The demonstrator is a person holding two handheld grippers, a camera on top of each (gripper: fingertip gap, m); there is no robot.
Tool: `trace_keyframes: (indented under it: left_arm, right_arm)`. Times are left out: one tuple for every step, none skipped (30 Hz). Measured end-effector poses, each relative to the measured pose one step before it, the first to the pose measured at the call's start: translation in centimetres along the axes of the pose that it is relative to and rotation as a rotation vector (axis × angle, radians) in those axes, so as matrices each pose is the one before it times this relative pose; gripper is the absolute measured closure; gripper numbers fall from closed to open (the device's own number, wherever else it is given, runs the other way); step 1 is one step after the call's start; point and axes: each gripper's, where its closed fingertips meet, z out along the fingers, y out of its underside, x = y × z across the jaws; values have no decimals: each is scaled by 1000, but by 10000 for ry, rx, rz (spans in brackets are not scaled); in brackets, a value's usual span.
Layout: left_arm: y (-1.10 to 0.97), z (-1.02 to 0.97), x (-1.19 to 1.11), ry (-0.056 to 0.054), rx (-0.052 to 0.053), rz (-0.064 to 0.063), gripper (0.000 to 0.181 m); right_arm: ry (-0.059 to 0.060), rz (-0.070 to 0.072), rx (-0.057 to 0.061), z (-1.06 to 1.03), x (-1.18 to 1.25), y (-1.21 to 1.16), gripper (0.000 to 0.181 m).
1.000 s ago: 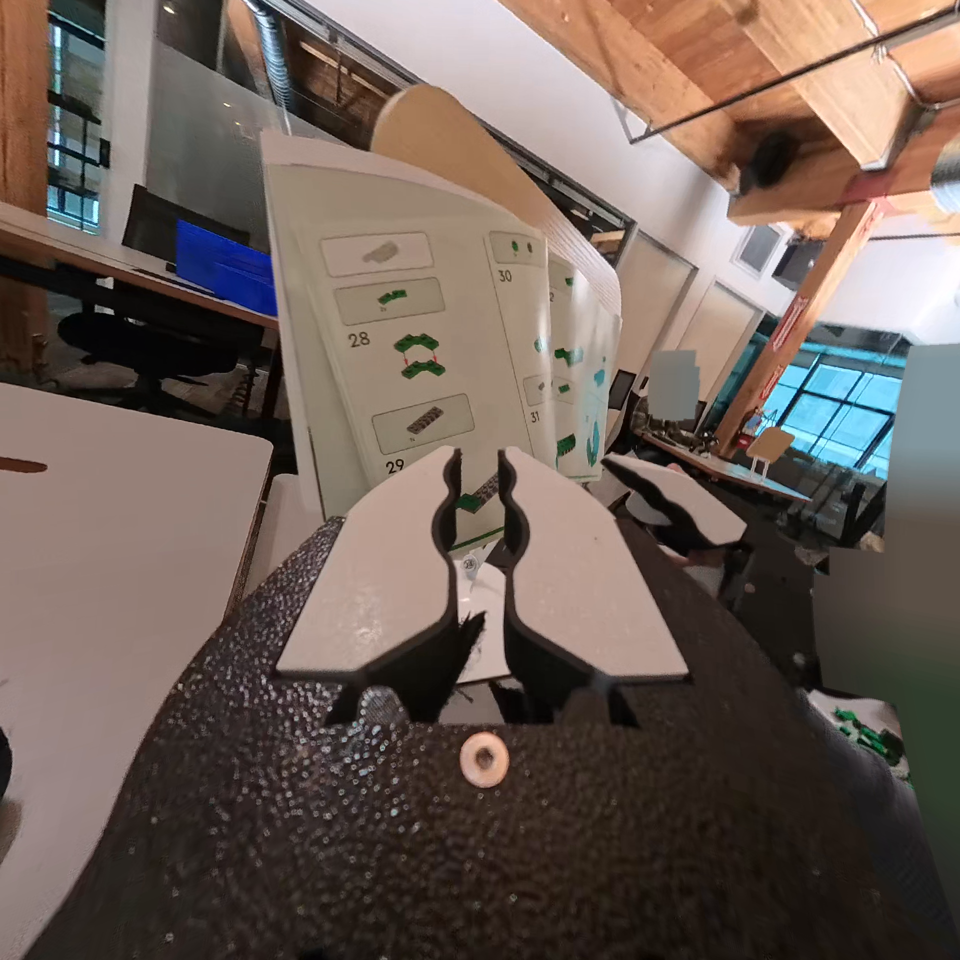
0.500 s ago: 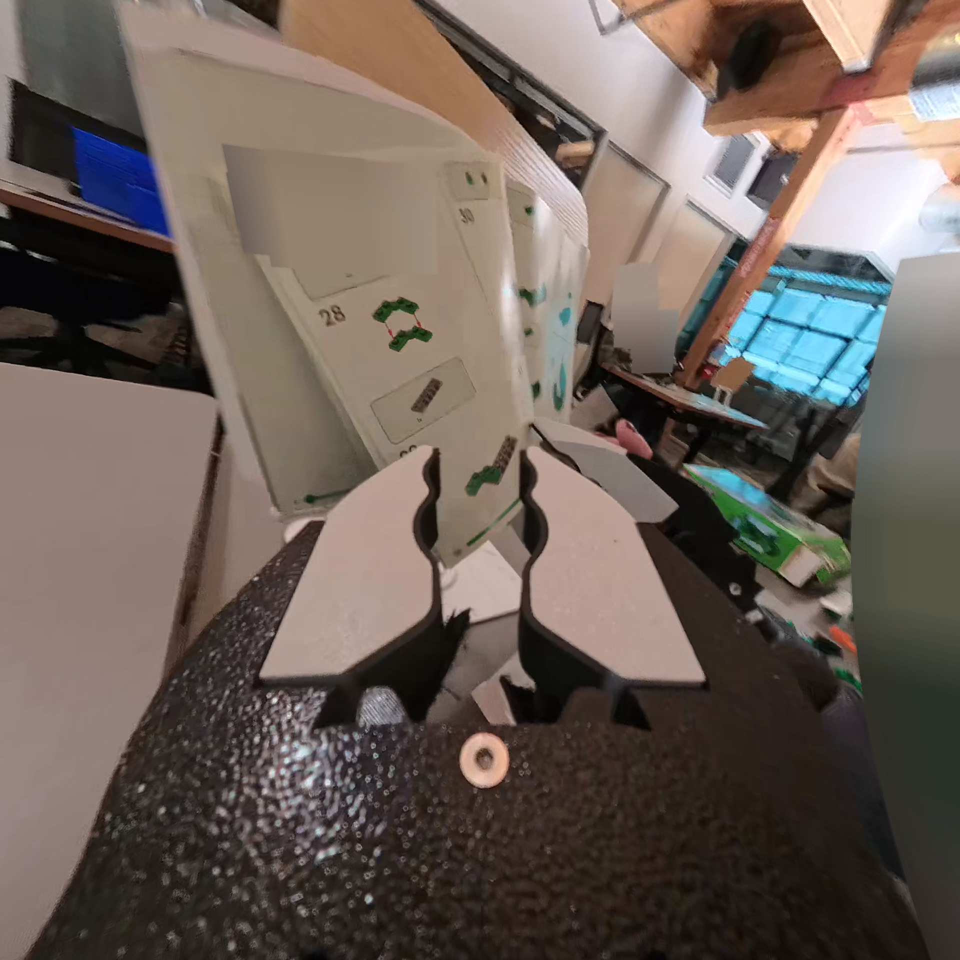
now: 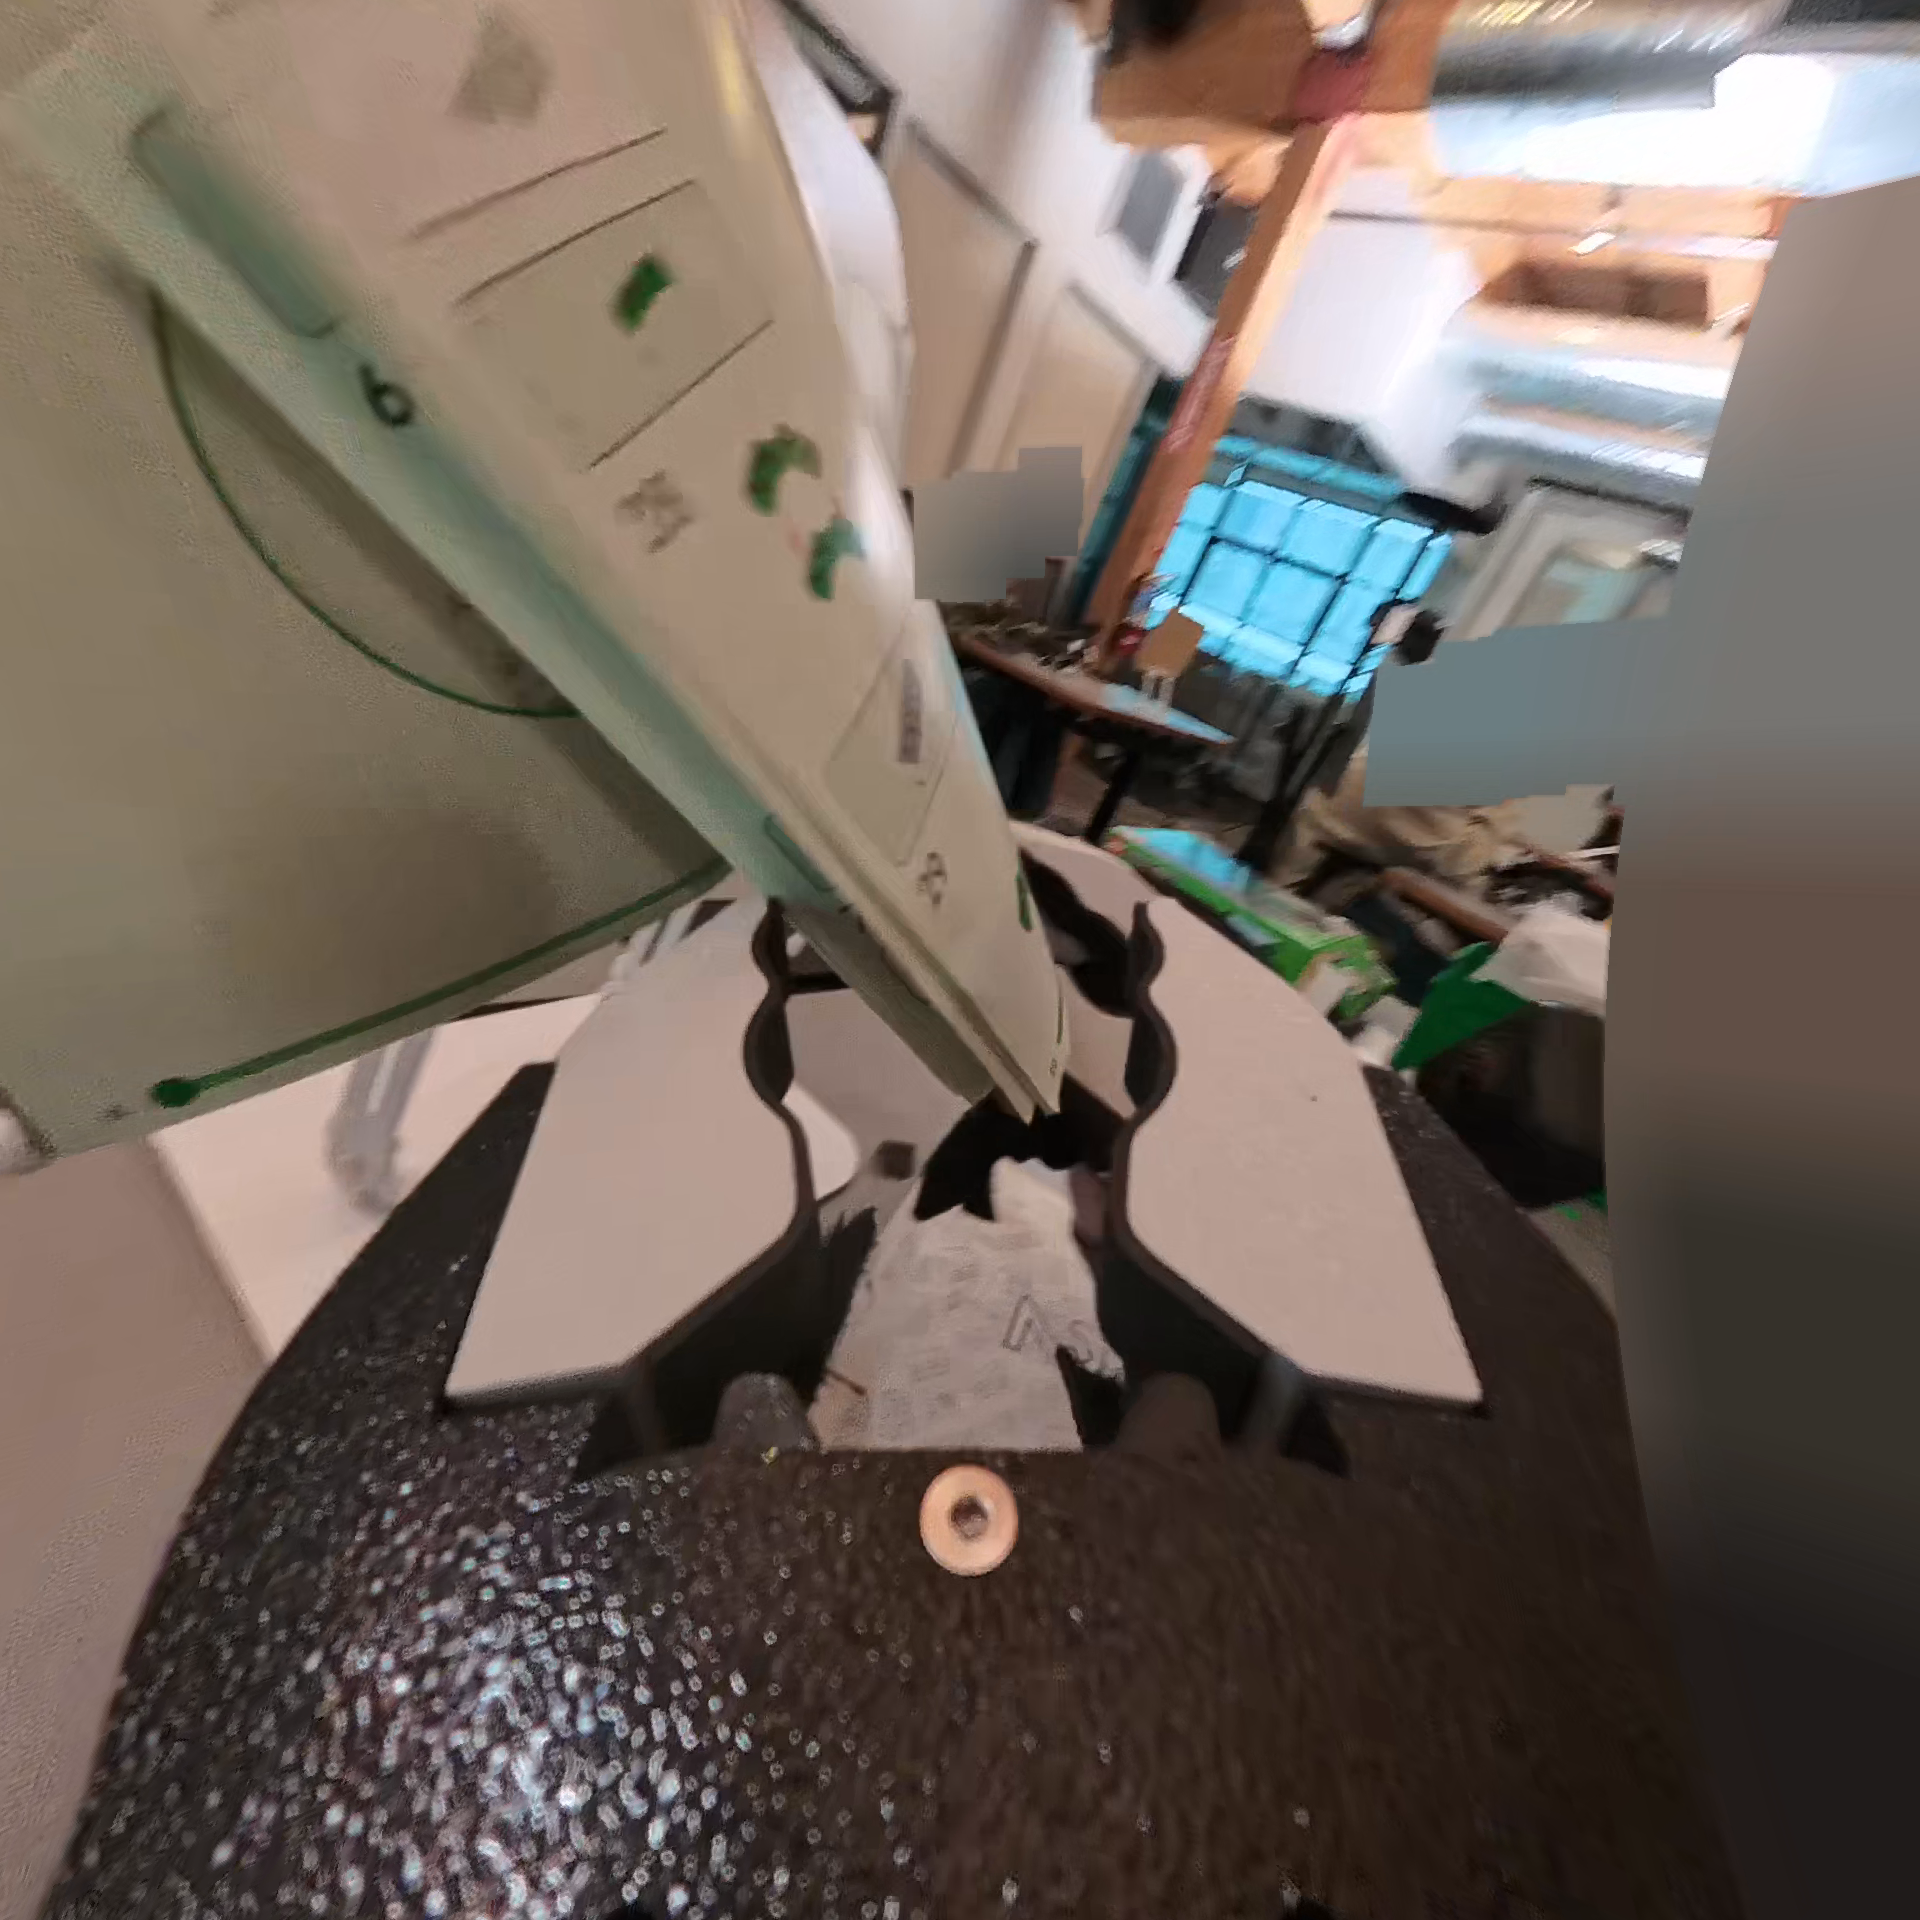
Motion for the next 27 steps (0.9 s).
trace_keyframes:
  left_arm:
    - [-139, -61, 495, 470, 140, -233, 123]
    - [-48, -38, 450, 414, 72, -173, 127]
    - [-40, -34, 390, 330, 60, -62, 132]
    - [-13, -5, 398, 269, 30, 64, 136]
    - [1, 49, 360, 192, -3, 158, 143]
    - [-11, 132, 207, 17, -30, 178, 144]
    - [24, 196, 181, -47, -81, 201, 144]
    - [82, 250, 395, 68, -129, 219, 144]
    - [88, 295, 546, 165, -133, 194, 142]
    - [42, 304, 552, 171, -117, 145, 141]
    - [16, 314, 540, 179, -88, 135, 138]
    - [11, 291, 388, 97, -79, 142, 138]
    - [29, 251, 132, -58, -89, 151, 139]
    - [60, 206, 5, -125, -103, 176, 145]
    - [131, 170, 59, -62, -113, 212, 151]
    - [131, 130, 125, -4, -97, 181, 154]
    - [109, 107, 204, 86, -69, 110, 156]
    - [41, 72, 267, 151, -32, 49, 157]
    - [8, 48, 251, 155, 0, 38, 158]
    - [-15, 29, 129, 81, 21, 56, 161]
    - [7, 11, 7, 3, 16, 61, 163]
    - [27, 8, -35, -23, 0, 64, 166]
    - [17, 27, -27, -17, -6, 59, 172]
    - [-15, 50, -155, -122, 4, 53, 179]
    - [8, 57, -171, -140, -10, 75, 181]
    - [3, 85, -97, -98, -10, 75, 181]
    - [11, 101, 25, -23, -13, 74, 181]
  right_arm:
    - [-76, 190, 63, 25, 32, 121, 159]
    - [-49, 161, 24, 16, 71, 96, 159]
    - [-29, 141, 80, -41, 95, -24, 159]
    - [-45, 128, 117, -75, 51, -112, 159]
    - [-30, 99, 88, -92, 60, -97, 159]
    - [-3, 59, 40, -67, 84, -50, 159]
    - [-9, 20, 12, -32, 38, -44, 159]
    - [-15, -12, -1, -31, 14, -22, 159]
    - [-6, -41, 0, -8, 6, -26, 159]
    - [-2, -46, -1, -12, -9, -30, 159]
    - [-19, -17, 5, -5, -28, -33, 159]
    - [-24, 10, 11, 4, -49, -49, 159]
    - [-17, 14, 16, 11, -36, -63, 159]
    - [-21, 1, 19, 5, -45, -65, 159]
    - [-30, -14, 15, 11, -51, -60, 159]
    - [-21, -20, 6, 5, -34, -34, 159]
    - [-18, -11, 4, 2, -17, -19, 159]
    - [-27, 8, 12, -5, -26, -24, 159]
    - [-29, 22, 10, 1, -25, -8, 159]
    - [-26, 17, -3, 4, -15, 14, 159]
    - [-22, 0, -6, -2, -4, 13, 159]
    - [-19, -18, -4, -15, -12, 12, 159]
    - [-22, -29, -4, -11, 0, 19, 159]
    - [-22, -26, -4, -12, -3, 19, 159]
    - [-23, -8, -2, -16, 12, 20, 159]
    - [-40, 12, 11, -17, -2, 16, 159]
    - [-70, 20, 34, -31, -37, -7, 159]
